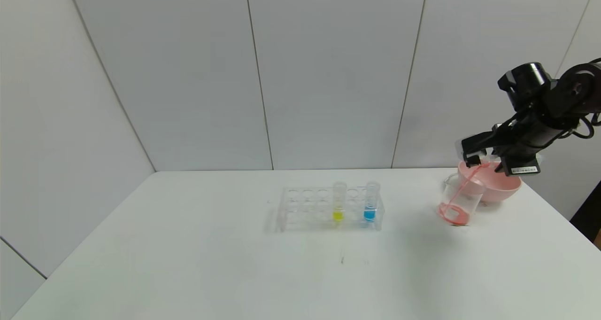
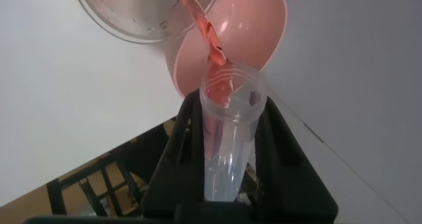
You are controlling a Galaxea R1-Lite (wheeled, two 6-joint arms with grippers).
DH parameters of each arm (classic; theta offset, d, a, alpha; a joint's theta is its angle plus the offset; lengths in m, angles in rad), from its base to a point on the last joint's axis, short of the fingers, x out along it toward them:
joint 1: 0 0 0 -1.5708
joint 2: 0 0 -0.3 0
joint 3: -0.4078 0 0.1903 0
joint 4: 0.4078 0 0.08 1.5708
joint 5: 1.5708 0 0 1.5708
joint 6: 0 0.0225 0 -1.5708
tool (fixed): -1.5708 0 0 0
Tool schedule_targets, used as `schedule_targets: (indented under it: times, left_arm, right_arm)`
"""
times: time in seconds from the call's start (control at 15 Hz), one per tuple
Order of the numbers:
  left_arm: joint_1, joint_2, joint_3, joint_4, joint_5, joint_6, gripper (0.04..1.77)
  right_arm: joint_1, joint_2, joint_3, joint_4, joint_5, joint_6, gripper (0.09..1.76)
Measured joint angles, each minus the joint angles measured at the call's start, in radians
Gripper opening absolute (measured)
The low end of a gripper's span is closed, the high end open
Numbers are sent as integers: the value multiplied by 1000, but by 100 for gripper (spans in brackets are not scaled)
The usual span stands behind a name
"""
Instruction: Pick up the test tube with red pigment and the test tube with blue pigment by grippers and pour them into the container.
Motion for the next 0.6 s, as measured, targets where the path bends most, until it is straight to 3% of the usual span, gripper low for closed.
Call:
schedule_targets:
  times: [0.4, 0.6]
  left_arm:
    - [0, 0, 0, 0, 0, 0, 176]
    - [0, 0, 0, 0, 0, 0, 176]
  right_arm:
    - [4, 3, 0, -59, -63, -187, 50]
    - [16, 1, 0, -58, -64, -196, 50]
